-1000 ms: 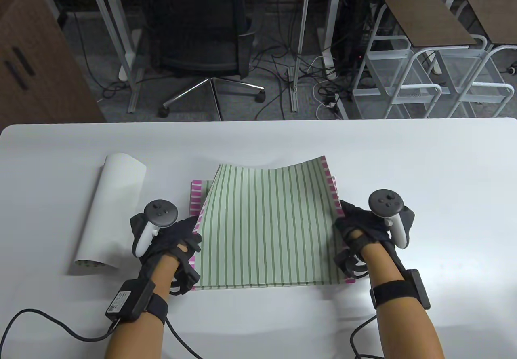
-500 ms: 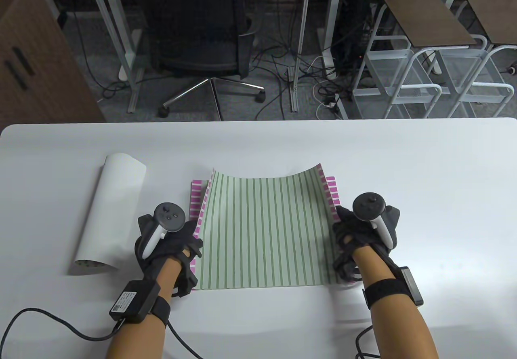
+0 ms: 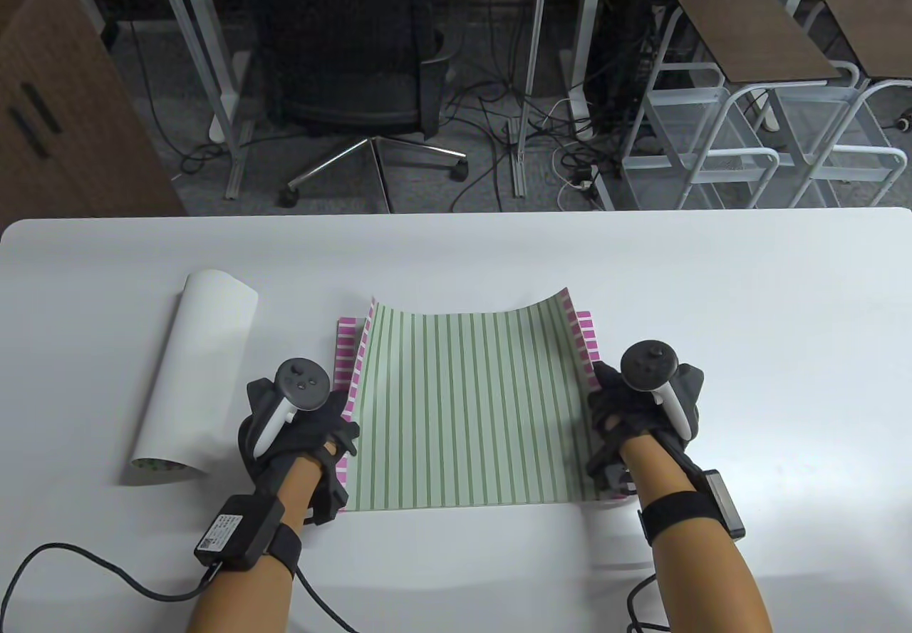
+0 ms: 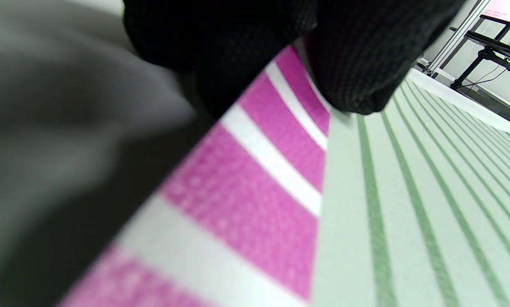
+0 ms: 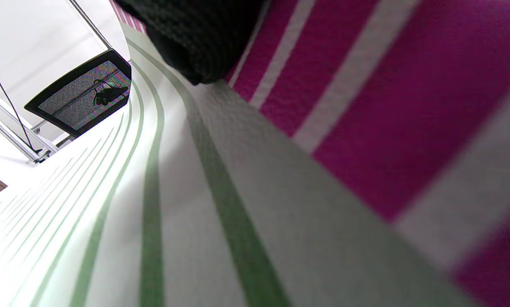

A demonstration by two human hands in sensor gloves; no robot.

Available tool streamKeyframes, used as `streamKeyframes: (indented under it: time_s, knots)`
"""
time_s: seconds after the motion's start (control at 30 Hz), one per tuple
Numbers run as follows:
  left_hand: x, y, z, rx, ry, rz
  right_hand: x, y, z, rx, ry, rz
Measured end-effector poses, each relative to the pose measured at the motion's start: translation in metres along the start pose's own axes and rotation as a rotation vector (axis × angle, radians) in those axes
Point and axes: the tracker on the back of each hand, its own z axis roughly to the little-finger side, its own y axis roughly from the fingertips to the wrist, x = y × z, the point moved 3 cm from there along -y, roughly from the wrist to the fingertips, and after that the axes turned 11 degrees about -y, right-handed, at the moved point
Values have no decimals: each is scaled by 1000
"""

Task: Unroll mouse pads and stack together

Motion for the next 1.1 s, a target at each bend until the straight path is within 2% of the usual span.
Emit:
streamKeyframes:
  time_s: [0.5, 0.6, 0.67, 0.77, 0.83, 0.9, 0.97, 1.0, 1.03, 1.1]
  knots:
    - [1, 1, -1, -3, -17, 11, 0, 0, 1, -9, -11, -15]
    - [-2, 3, 2, -38, -19, 16, 2, 1, 3, -26, -39, -32]
    - [-9, 7, 3, -55, -32, -12, 4, 2, 4, -41, -57, -53]
    - [-31, 17, -3, -35, -78, -147, 12, 5, -1, -57, -16, -102]
    - [-44, 25, -10, -15, -121, -221, 20, 9, -8, -66, 54, -74]
    - [-51, 30, -23, 96, -154, -270, 32, 15, -22, -4, 165, -1]
    - [-47, 30, -32, 152, -204, -241, 34, 22, -36, 66, 175, 32]
    - [-40, 28, -36, 186, -227, -194, 28, 27, -48, 157, 173, 14]
    - [-36, 26, -38, 194, -246, -165, 23, 29, -54, 191, 179, -2]
    - [-19, 19, -40, 207, -330, -52, -2, 36, -68, 261, 296, -106]
